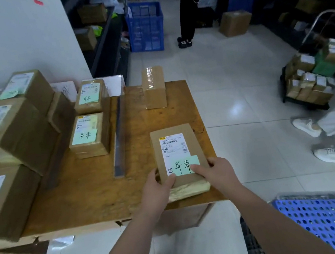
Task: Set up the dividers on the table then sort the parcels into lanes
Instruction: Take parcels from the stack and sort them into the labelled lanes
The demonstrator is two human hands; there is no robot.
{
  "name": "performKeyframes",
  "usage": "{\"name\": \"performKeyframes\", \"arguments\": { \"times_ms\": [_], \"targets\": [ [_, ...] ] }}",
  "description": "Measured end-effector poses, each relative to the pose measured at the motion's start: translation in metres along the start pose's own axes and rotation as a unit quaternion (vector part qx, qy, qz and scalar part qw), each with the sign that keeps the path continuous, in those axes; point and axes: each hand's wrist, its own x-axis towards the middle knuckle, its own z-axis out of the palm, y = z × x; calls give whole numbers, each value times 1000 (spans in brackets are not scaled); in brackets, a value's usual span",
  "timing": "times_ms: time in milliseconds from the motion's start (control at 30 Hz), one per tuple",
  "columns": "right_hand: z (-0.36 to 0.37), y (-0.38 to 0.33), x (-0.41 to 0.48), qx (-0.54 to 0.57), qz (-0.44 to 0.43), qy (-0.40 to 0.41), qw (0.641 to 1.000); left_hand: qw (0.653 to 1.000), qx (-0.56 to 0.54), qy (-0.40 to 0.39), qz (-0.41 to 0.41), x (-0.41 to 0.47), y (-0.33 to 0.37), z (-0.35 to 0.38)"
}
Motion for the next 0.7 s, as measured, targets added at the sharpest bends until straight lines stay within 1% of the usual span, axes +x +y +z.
{"name": "performKeyframes", "arguments": {
  "times_ms": [200,300,367,533,700],
  "targets": [
    [19,-44,-40,16,-89,1,996,995,-20,82,62,-41,12,-46],
    [44,-69,-55,37,-104,-5,994,990,-29,116,72,-52,15,-86],
    [64,-86,-60,30,-116,-6,993,988,-32,133,72,-55,16,-116],
    [123,-123,-70,10,-109,-19,994,986,-34,147,67,-54,10,-189],
    [184,-141,-78,-2,-73,-39,997,991,-21,123,41,-34,-10,-248]
  ]
}}
